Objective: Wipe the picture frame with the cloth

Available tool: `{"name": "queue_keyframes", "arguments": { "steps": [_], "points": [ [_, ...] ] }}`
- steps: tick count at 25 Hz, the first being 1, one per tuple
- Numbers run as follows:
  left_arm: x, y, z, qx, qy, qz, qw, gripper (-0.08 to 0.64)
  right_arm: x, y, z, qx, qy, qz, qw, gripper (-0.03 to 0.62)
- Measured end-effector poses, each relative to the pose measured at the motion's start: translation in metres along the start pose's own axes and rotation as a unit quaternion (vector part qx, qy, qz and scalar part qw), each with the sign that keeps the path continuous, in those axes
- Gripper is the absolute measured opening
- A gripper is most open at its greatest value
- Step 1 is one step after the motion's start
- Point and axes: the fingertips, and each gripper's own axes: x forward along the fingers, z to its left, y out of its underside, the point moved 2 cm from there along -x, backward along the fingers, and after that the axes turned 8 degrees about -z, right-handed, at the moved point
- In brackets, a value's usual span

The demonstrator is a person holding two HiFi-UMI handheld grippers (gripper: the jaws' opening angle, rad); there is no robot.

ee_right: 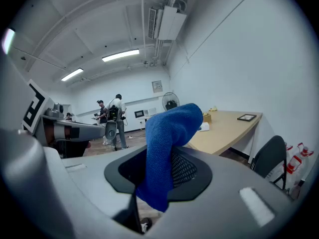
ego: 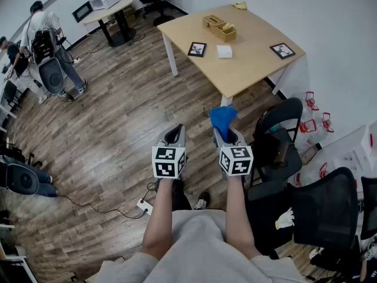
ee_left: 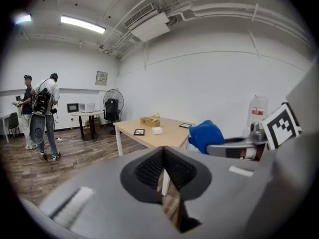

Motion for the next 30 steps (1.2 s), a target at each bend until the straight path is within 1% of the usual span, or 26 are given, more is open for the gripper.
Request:
{"name": "queue_keyframes", "arguments": {
  "steps": [4, 11, 15, 18, 21, 24, 30],
  "points": [
    [0.001, 0.003, 0.000, 0.003, 0.002, 0.002, 1.0000, 0.052, 0.001, 0.000, -0.005, 0.005, 0.002, -0.002, 1.000, 0.104],
    [0.001, 0.002, 0.012, 0.005, -0.004, 0.004, 1.0000, 0.052, 0.011, -0.002, -0.001, 0.005, 0.001, -0.006, 1.000, 0.104],
    [0.010, 0.003, 0.020, 0.008, -0.001, 0.008, 0.9999, 0.052, 0.021, -0.010, -0.007, 0.029, 0.005, -0.027, 0.999, 0.106],
    [0.021, 0.002, 0.033, 0.003, -0.004, 0.009, 0.9999, 0.052, 0.034, -0.011, -0.009, 0.033, 0.001, -0.030, 0.999, 0.106],
    [0.046, -0.002, 0.049, 0.000, -0.001, 0.010, 0.9999, 0.052, 0.058, -0.009, -0.015, 0.033, 0.000, -0.020, 0.999, 0.106],
    [0.082, -0.012, 0.065, 0.001, 0.010, 0.011, 0.9999, 0.052, 0.092, -0.011, -0.031, 0.034, 0.007, -0.003, 0.999, 0.106],
    [0.173, -0.050, 0.123, -0.007, 0.028, -0.002, 0.9996, 0.052, 0.175, -0.028, -0.073, 0.040, 0.038, 0.014, 0.998, 0.106]
  ]
}}
